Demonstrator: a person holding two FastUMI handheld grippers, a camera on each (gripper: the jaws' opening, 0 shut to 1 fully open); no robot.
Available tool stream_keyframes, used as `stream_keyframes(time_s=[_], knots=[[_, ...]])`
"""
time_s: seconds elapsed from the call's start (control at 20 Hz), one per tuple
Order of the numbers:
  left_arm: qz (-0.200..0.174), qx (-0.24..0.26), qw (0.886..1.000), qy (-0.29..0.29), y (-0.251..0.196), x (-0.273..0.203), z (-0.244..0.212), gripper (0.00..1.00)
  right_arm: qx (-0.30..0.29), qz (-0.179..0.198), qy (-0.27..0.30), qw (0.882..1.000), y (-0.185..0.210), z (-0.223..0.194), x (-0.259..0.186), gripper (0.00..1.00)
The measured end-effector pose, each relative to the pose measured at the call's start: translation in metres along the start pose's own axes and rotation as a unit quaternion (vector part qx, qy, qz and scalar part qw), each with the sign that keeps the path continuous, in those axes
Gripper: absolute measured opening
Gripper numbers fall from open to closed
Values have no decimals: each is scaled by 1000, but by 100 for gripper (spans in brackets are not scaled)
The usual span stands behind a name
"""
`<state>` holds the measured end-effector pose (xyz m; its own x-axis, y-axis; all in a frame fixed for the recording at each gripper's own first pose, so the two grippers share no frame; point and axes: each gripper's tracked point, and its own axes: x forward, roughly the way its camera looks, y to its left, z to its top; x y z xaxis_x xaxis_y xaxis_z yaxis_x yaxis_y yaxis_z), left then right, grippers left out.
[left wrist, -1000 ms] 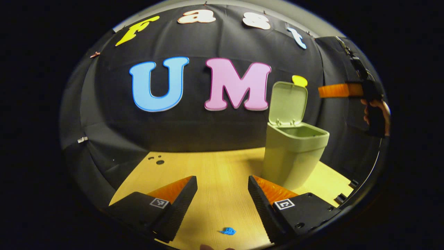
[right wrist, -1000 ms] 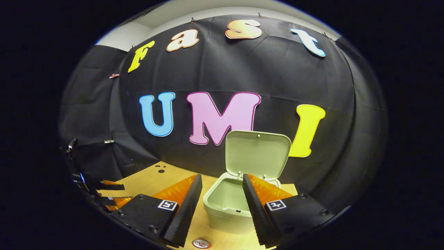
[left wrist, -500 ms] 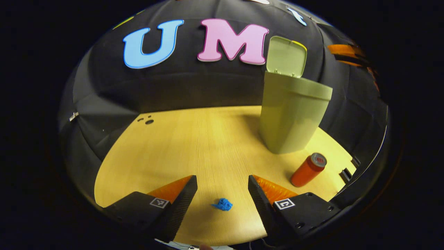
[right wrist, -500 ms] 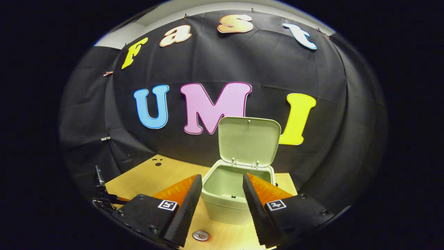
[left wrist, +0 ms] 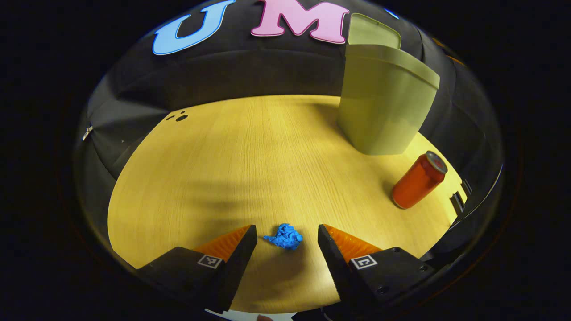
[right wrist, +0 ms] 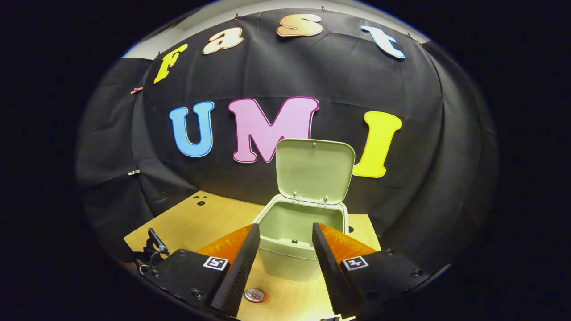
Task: Press the lid of the desktop garbage bin to open it, pick up the crumpled paper on the desktop and throw it into the bin, then pick up the pop can on the desktop and drop it into the bin, and finally close the garbage bin lid.
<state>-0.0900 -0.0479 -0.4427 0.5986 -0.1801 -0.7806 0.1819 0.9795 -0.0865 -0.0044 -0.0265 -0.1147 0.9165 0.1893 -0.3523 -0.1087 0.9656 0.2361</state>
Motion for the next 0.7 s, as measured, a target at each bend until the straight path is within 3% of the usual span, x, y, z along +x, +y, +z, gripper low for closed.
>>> stream_keyframes(time_s=[0.25, 0.6, 0.7], knots=[[-2, 5, 1000, 14, -1, 12, -8, 83, 11, -2, 17, 1000, 0, -15, -3, 77], [9, 12, 1000, 17, 10, 12, -3, 43, 17, -3, 23, 1000, 2, -23, -6, 78], [-5, 6, 1000, 5, 4, 5, 9, 42, 22, -4, 26, 999, 1, -28, -7, 78]])
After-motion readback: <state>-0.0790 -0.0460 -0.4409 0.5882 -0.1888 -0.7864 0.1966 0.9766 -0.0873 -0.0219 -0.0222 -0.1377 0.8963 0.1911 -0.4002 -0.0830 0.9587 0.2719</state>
